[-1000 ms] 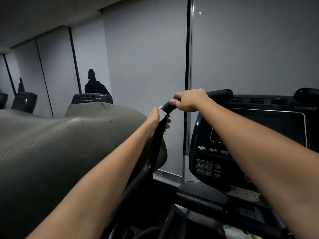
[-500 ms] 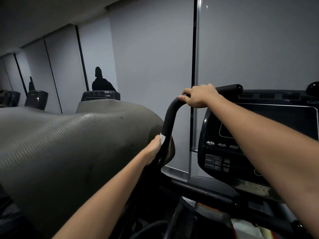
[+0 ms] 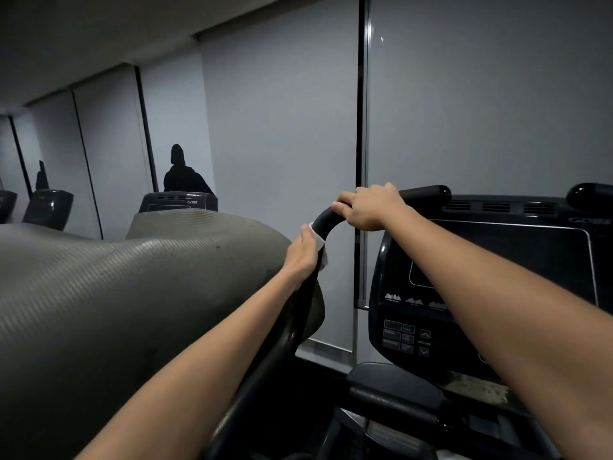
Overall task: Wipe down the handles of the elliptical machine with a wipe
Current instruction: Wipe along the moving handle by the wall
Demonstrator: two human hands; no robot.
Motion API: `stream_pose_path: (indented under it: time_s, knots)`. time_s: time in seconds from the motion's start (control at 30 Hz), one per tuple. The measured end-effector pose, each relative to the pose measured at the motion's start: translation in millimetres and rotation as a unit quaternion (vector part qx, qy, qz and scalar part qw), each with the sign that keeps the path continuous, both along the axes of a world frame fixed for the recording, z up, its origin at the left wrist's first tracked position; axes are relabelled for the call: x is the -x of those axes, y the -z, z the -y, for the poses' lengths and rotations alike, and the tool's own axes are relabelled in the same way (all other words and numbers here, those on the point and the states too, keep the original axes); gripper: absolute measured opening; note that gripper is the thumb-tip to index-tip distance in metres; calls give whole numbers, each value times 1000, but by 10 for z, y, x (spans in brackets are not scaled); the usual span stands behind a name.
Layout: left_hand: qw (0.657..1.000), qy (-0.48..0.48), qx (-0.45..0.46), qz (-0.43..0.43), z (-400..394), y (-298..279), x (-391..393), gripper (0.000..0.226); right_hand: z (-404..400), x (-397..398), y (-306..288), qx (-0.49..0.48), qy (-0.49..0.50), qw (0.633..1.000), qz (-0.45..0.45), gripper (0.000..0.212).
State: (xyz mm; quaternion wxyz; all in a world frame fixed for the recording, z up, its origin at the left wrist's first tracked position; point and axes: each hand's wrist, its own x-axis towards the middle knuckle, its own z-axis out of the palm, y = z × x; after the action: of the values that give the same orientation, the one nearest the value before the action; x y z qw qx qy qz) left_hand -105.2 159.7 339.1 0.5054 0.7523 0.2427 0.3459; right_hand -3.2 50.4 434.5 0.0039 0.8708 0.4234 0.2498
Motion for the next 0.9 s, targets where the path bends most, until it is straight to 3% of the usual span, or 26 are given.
stream_pose_path:
  time_s: [0.13, 0.23, 0.5, 0.67, 0.8, 0.9]
  knots:
    - [985, -16, -165, 44, -27, 71, -89, 63, 5, 2, -10, -13, -7, 1000, -8, 53]
    - [970, -21, -242, 23, -38, 227, 15, 48, 9, 6, -13, -16, -6, 1000, -7, 52]
    - [964, -2, -253, -86, 7, 642, 394, 33, 26, 73, 4, -11, 8, 1000, -10, 53]
    - [958, 2, -209, -194, 9, 965, 608, 42, 29, 91, 15, -9, 12, 1000, -9, 54]
    - [923, -16, -208, -323, 25, 1140, 742, 54, 18, 101, 32, -10, 17, 1000, -10, 54]
    - [922, -20, -197, -334, 54, 1085, 727, 55, 10, 98, 40, -16, 19, 1000, -6, 55]
